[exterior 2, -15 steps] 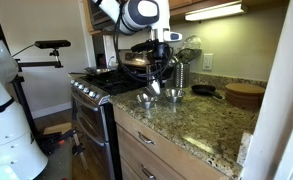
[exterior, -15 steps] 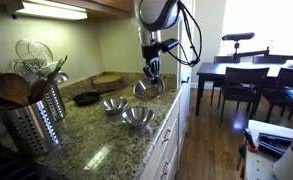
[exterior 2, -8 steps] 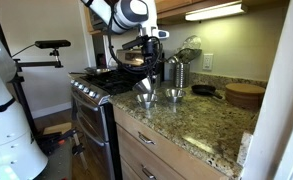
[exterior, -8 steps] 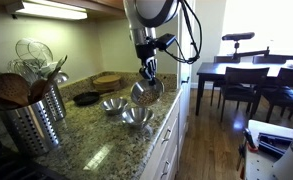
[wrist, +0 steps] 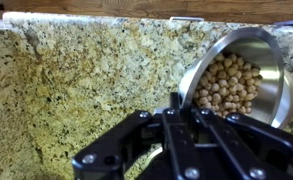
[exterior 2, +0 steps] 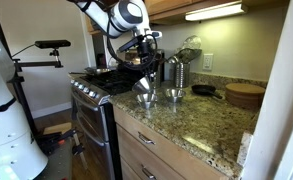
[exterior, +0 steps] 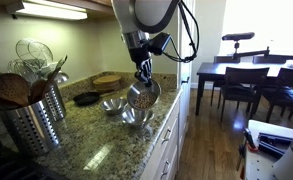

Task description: Transfer the beans from one bowl to the other

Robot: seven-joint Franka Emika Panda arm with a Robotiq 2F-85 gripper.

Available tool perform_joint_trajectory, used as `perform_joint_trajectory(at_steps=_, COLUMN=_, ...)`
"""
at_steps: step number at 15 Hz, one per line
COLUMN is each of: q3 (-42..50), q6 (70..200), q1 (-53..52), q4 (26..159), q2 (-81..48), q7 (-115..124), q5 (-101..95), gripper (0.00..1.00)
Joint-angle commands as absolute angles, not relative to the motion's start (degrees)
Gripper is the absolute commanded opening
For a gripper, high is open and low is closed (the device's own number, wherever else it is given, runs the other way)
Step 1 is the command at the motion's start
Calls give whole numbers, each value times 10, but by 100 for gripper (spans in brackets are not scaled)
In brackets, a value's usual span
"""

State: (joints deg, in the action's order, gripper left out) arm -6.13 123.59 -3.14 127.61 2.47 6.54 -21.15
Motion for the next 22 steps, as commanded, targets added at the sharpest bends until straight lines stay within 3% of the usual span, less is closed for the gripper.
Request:
perform_joint_trajectory(at_steps=1, q3=-71, q6=1209, q1=-44, q4=1265, q2=19, q7=126, q5=-273, gripper=8)
perform_joint_trajectory(at_steps=22, q3=-82, q6=1116, q1=-108, q4=1180, q2=-90, q7=278, q5=-474, gripper=8)
